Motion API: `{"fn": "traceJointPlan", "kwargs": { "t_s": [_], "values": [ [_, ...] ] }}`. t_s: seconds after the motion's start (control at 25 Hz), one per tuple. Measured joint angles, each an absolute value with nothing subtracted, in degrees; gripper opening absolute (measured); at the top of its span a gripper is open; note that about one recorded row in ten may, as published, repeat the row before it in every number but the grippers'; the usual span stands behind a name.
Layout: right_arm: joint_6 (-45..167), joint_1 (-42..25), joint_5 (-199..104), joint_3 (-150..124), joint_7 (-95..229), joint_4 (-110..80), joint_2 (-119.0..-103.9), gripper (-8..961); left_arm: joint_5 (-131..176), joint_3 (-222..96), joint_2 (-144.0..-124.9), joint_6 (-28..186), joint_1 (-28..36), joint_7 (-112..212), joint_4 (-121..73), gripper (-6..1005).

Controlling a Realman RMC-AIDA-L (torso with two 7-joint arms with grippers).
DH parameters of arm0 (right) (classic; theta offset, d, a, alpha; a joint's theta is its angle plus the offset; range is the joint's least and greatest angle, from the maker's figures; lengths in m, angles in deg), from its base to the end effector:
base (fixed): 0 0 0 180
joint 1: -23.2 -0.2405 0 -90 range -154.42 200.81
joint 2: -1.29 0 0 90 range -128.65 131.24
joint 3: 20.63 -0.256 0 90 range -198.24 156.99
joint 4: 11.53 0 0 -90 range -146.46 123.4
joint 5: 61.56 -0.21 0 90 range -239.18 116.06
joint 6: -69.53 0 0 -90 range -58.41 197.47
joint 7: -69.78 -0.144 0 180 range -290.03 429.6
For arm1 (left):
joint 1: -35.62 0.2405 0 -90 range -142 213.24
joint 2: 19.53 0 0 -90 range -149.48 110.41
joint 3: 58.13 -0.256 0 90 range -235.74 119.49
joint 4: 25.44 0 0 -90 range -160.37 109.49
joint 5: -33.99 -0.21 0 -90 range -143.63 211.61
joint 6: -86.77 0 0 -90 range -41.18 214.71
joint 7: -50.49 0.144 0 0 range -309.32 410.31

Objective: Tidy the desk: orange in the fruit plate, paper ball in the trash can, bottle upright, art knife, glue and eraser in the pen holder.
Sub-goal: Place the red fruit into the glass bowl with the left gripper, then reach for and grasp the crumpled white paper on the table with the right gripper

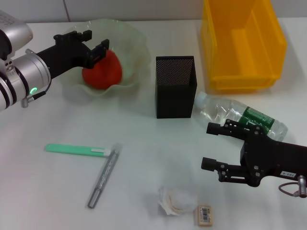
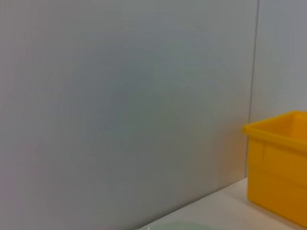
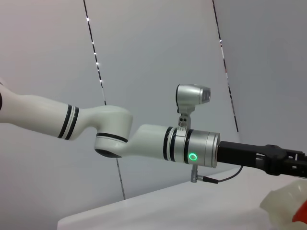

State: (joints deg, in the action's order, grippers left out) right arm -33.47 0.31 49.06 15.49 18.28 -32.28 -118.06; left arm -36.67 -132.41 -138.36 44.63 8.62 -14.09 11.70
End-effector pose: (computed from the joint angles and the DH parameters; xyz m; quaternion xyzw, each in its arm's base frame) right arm 0.2790 0.2437 -0.0307 -0.9149 0.1282 0.3710 0.0938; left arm -0.2634 0.3961 -0.0208 -0.8689 -0.2190 -0.2048 0.3938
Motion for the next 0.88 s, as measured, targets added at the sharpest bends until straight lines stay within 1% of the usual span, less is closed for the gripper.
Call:
{"fn": "traceJointPlan", "kwargs": {
  "t_s": [0.2,0.4,0.44,0.48,0.64,0.68,0.76,0.88],
  "values": [
    [-33.7,0.4,49.1,15.5,18.3,-32.3,-118.06,802,-36.7,-132.8,-138.36,43.5,8.9,-14.1,12.3,531],
    [-33.7,0.6,49.1,15.5,18.3,-32.3,-118.06,802,-35.5,-132.1,-138.32,38.6,9.7,-14.2,13.2,736],
    [-33.7,0.7,49.1,15.5,18.3,-32.3,-118.06,802,-33.6,-131.9,-138.16,34.9,10.4,-14.2,13.9,778],
    [-33.8,0.8,49.1,15.5,18.3,-32.2,-118.06,802,-32.1,-131.6,-138.0,31.3,11.3,-14.2,14.7,781],
    [-33.8,1.0,49.1,15.5,18.3,-32.2,-118.07,802,-32.1,-131.6,-138.0,31.3,11.3,-14.2,14.7,791],
    [-33.8,1.1,49.0,15.5,18.3,-32.1,-118.1,802,-30.8,-129.8,-137.75,16.2,13.2,-14.2,16.7,793],
    [-33.8,1.1,48.9,15.5,18.3,-32.0,-118.13,801,-30.9,-129.7,-137.71,13.8,13.3,-14.2,16.8,798],
    [-33.8,1.1,48.9,15.2,18.6,-31.3,-118.14,801,-32.6,-129.8,-137.4,3.2,13.2,-15.4,16.8,799]
  ]
}}
